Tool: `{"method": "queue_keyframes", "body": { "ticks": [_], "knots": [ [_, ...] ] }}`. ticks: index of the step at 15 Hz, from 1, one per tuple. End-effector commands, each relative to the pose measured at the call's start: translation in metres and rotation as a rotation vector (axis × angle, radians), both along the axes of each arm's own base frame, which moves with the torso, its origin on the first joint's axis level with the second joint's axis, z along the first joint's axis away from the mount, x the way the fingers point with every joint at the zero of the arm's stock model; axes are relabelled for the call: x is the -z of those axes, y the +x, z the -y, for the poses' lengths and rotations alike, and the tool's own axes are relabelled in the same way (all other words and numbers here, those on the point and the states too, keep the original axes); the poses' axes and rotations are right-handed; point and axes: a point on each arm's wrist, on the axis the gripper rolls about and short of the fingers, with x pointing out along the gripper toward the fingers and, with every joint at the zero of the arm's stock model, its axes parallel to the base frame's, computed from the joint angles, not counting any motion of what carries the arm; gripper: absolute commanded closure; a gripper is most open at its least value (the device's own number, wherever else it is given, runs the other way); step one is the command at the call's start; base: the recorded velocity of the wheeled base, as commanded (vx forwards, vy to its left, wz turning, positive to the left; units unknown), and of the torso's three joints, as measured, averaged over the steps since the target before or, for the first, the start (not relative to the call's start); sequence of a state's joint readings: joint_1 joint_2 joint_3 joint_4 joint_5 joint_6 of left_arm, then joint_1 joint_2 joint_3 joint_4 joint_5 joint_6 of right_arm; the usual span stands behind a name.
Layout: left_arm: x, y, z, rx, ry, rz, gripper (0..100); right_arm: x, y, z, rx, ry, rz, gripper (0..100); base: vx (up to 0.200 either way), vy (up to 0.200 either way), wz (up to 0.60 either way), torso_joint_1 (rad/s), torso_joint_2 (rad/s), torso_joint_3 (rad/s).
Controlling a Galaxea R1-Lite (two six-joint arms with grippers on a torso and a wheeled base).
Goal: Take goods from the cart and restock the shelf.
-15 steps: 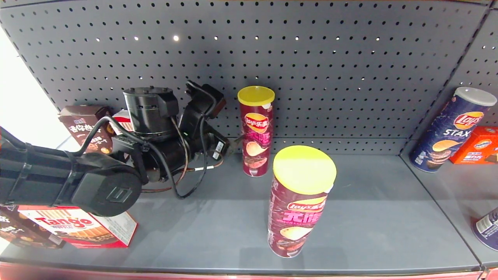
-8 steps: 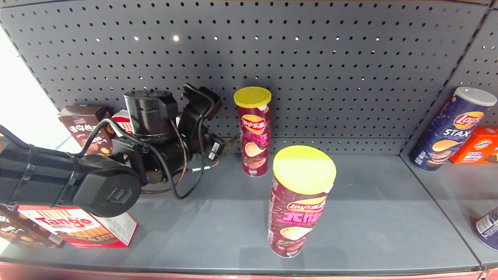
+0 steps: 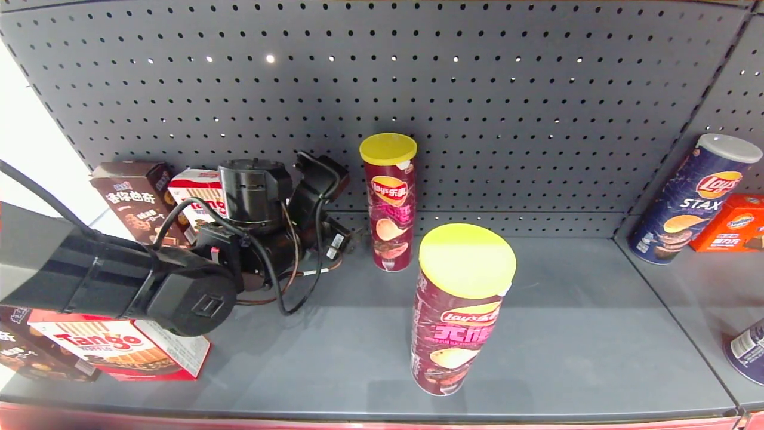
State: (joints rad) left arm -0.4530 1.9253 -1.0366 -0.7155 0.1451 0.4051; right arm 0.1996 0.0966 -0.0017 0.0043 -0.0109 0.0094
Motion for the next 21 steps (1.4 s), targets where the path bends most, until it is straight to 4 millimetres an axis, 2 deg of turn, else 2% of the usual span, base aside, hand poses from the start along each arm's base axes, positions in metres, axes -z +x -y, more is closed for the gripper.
{"method": "queue_keyframes", "body": {
  "ticks": [1,5,13,16,18,21],
  "knots": [
    [0.013,0.006,0.006,0.005,0.006,-0.029,0,0.0,0.0,0.0,0.0,-0.001,-0.002,0,0.0,0.0,0.0,0.0,0.0,0.0],
    [0.01,0.002,0.019,0.039,-0.004,-0.022,0,0.0,0.0,0.0,0.0,-0.001,-0.002,0,0.0,0.0,0.0,0.0,0.0,0.0],
    [0.009,-0.005,0.03,0.07,-0.012,-0.022,0,0.0,0.0,0.0,0.0,-0.001,-0.002,0,0.0,0.0,0.0,0.0,0.0,0.0],
    [0.015,-0.011,0.026,0.058,0.002,-0.046,0,0.0,0.0,0.0,0.0,-0.001,-0.002,0,0.0,0.0,0.0,0.0,0.0,0.0],
    [0.012,-0.028,0.016,0.049,0.012,-0.056,0,0.0,0.0,0.0,0.0,-0.001,-0.002,0,0.0,0.0,0.0,0.0,0.0,0.0],
    [0.009,-0.028,0.015,0.049,0.001,-0.05,0,0.0,0.0,0.0,0.0,-0.001,-0.002,0,0.0,0.0,0.0,0.0,0.0,0.0]
  ]
}}
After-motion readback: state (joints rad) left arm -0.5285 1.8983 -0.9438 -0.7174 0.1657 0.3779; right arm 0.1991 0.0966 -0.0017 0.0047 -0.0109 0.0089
